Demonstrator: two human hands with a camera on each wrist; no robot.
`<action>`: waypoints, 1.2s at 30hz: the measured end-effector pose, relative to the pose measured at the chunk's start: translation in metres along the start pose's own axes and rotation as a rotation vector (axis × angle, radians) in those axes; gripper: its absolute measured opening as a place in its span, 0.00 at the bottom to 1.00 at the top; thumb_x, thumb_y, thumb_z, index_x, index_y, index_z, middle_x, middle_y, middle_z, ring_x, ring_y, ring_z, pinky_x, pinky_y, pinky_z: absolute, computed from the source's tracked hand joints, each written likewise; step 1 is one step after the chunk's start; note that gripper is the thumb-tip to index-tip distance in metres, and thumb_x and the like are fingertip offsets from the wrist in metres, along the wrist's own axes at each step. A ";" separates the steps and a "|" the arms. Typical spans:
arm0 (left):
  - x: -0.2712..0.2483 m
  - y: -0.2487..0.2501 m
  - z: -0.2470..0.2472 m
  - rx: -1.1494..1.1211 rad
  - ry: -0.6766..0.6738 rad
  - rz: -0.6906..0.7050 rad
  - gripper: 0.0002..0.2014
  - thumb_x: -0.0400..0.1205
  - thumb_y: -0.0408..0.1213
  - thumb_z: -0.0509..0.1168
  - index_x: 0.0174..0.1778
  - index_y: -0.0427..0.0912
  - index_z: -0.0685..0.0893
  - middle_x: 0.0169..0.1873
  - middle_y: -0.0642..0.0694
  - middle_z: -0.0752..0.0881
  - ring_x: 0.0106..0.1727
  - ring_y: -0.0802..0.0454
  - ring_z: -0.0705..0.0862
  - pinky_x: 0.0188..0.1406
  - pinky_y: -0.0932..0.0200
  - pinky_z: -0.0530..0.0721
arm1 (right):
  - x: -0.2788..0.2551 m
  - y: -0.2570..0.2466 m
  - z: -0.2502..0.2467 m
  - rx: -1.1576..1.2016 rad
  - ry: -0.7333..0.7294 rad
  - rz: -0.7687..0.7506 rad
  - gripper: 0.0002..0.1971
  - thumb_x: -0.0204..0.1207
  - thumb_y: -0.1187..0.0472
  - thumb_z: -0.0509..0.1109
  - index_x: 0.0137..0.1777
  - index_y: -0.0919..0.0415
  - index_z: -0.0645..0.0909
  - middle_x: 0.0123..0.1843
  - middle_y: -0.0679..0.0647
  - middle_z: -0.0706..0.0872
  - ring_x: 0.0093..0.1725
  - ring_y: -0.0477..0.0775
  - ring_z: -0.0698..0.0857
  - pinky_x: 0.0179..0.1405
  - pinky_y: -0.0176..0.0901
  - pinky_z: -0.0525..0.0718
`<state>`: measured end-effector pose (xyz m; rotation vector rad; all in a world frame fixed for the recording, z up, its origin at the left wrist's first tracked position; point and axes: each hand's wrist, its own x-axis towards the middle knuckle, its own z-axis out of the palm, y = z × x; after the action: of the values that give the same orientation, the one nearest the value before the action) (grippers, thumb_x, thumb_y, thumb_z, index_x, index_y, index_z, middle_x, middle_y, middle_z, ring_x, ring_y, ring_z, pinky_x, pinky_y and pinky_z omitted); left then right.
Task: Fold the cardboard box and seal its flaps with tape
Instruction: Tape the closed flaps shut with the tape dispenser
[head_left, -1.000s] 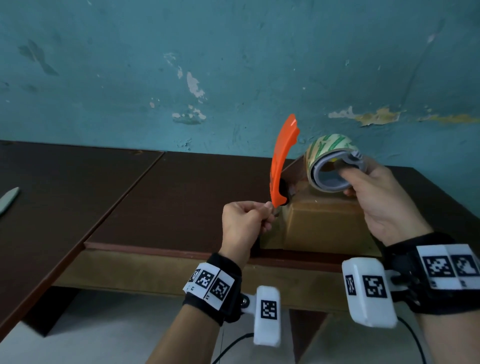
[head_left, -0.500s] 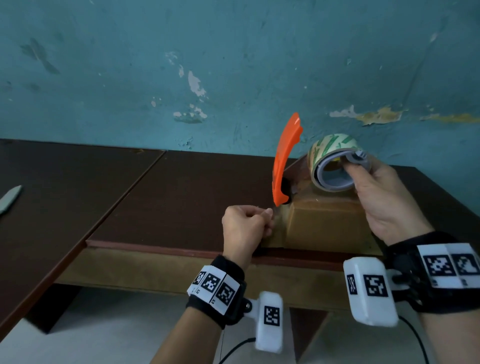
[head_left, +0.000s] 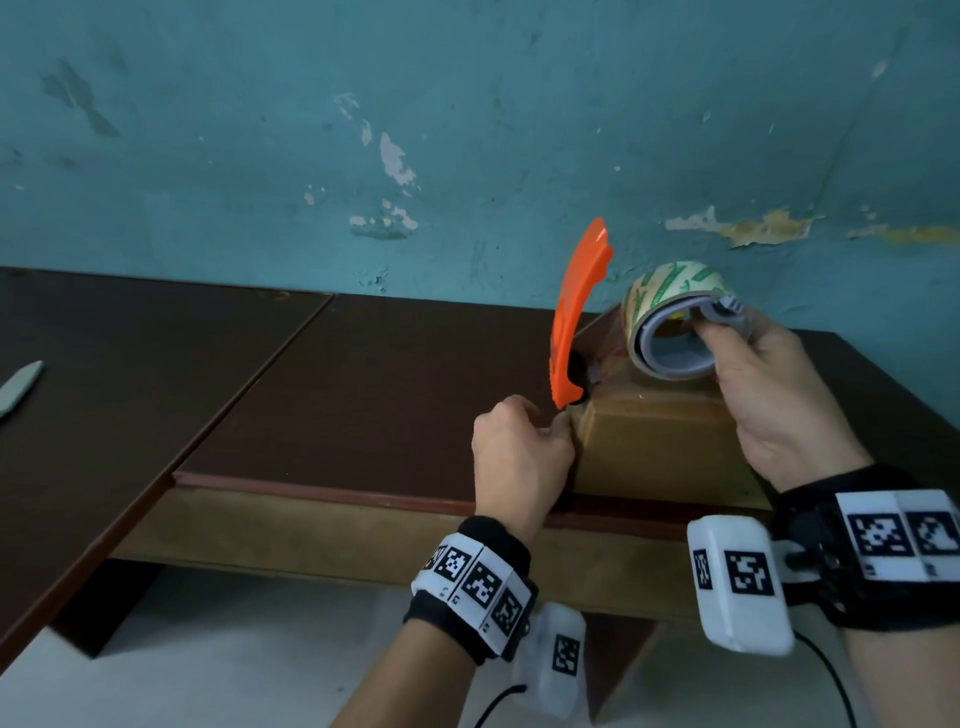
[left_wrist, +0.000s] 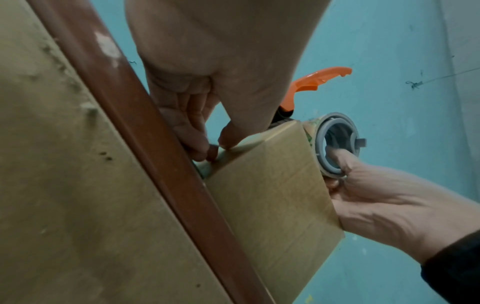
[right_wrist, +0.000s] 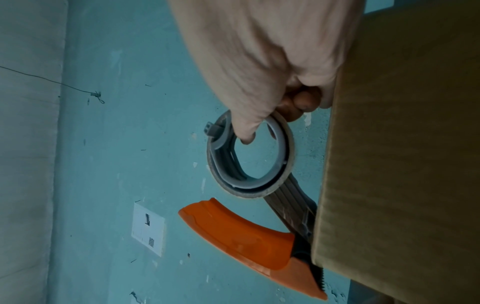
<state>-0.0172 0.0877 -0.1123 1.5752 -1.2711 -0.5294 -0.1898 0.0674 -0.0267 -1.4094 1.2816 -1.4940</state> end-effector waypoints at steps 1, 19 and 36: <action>0.001 -0.001 0.000 -0.013 0.007 -0.010 0.14 0.81 0.47 0.74 0.50 0.39 0.90 0.39 0.49 0.90 0.44 0.52 0.89 0.43 0.58 0.87 | 0.000 0.000 0.000 -0.001 0.001 0.001 0.06 0.85 0.58 0.69 0.54 0.51 0.88 0.54 0.47 0.94 0.59 0.46 0.90 0.70 0.48 0.82; 0.005 -0.002 0.006 -0.120 0.052 0.134 0.14 0.82 0.40 0.72 0.60 0.45 0.78 0.53 0.51 0.84 0.49 0.57 0.84 0.50 0.56 0.86 | -0.001 -0.003 -0.004 0.020 -0.027 0.030 0.09 0.84 0.58 0.69 0.60 0.54 0.88 0.56 0.49 0.94 0.59 0.47 0.90 0.68 0.49 0.83; -0.007 0.012 0.020 -0.934 -0.285 0.005 0.42 0.77 0.44 0.69 0.87 0.39 0.63 0.74 0.45 0.81 0.75 0.54 0.80 0.80 0.53 0.75 | -0.001 -0.001 -0.005 -0.036 -0.009 -0.008 0.10 0.84 0.61 0.69 0.62 0.58 0.87 0.56 0.52 0.93 0.58 0.47 0.90 0.63 0.43 0.84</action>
<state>-0.0415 0.0860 -0.1112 0.7220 -0.9855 -1.1689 -0.1939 0.0694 -0.0253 -1.4444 1.3040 -1.4753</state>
